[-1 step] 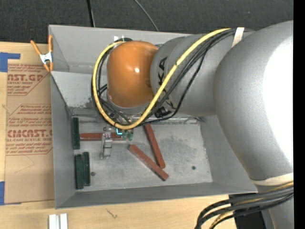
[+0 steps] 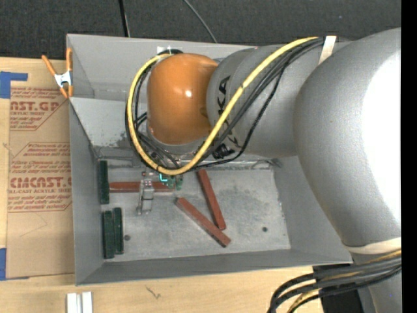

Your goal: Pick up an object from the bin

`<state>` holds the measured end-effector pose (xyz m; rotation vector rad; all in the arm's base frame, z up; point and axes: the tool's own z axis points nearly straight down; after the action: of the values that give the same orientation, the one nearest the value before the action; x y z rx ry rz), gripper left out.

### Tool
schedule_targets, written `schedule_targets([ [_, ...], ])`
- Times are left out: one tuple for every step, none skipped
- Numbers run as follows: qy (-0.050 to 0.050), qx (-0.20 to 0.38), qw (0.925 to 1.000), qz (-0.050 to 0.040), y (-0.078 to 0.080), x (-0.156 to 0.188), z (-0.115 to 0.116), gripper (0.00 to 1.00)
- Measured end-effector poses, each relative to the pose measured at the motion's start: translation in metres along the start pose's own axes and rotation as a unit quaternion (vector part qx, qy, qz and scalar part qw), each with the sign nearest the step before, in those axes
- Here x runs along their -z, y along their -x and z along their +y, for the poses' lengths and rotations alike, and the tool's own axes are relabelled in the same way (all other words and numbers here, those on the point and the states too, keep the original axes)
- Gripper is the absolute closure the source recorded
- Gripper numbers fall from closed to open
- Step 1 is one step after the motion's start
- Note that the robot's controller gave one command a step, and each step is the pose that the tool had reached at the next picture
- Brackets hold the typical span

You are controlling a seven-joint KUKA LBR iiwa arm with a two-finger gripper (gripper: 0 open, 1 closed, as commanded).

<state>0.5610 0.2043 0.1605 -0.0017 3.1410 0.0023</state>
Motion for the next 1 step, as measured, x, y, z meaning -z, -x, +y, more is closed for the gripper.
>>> schedule_targets([
  [0.001,-0.026,0.9997,-0.0033,0.0052,-0.0133,-0.0037,0.00],
])
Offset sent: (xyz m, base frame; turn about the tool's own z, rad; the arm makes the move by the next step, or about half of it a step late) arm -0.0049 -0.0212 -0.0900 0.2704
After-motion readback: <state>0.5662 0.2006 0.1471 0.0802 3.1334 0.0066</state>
